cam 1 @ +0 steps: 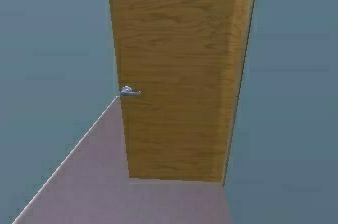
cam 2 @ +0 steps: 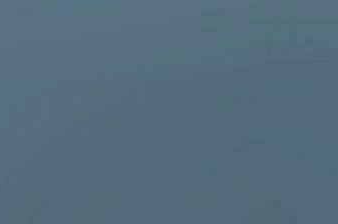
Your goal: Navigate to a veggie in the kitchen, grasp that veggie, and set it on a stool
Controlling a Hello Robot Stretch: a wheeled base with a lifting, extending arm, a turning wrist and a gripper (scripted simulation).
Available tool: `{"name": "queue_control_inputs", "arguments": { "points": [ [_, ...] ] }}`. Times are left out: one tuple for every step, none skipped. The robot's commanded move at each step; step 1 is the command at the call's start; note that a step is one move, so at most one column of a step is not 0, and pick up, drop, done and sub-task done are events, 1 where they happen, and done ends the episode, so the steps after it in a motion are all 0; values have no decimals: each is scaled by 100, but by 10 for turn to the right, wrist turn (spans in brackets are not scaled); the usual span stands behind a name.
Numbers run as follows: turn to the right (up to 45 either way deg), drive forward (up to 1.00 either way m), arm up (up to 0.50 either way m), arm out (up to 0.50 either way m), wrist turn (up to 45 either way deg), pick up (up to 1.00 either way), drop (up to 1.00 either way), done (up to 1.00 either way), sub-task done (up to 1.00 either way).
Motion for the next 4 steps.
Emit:
{"name": "queue_control_inputs", "arguments": {
  "points": [
    [-90, 0, 0, 0, 0, 0, 0, 0, 0],
    [0, 30, 0, 0, 0, 0, 0, 0, 0],
    [-180, 0, 0, 0, 0, 0, 0, 0, 0],
    [0, 100, 0, 0, 0, 0, 0, 0, 0]
  ]
}}
